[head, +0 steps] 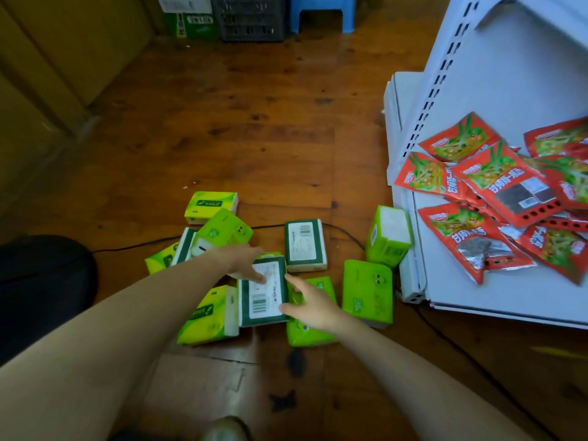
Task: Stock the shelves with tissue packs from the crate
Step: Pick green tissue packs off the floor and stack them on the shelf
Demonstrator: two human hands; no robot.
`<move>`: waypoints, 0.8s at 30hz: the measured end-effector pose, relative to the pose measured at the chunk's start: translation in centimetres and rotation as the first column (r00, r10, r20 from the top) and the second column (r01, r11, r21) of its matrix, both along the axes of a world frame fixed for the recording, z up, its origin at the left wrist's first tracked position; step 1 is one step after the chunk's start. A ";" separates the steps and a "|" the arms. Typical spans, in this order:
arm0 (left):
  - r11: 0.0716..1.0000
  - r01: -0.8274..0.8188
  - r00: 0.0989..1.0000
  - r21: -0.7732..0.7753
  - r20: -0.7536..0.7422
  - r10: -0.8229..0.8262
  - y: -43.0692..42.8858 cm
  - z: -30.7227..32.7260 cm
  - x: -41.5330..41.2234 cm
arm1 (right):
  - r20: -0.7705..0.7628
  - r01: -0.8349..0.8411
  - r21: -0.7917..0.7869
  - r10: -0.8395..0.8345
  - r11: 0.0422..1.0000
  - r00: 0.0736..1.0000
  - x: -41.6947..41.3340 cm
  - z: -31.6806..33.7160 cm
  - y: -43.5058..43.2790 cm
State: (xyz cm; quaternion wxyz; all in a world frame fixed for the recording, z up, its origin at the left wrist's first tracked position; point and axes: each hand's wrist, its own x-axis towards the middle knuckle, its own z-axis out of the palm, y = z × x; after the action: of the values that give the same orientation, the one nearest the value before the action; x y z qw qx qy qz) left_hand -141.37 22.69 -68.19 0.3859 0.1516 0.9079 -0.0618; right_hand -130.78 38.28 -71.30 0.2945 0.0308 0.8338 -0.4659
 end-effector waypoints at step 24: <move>0.705 -0.519 0.812 0.482 0.021 0.584 1.0 3.2 -0.1 | 0.249 0.498 -0.238 -0.443 0.834 0.861 0.5 1.7 -0.3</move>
State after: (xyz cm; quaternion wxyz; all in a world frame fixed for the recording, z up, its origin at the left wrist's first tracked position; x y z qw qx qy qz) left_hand -141.49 23.64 -65.02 0.2769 -0.0437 0.9221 0.2666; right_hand -130.27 37.96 -69.60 0.2472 0.2344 0.6909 -0.6377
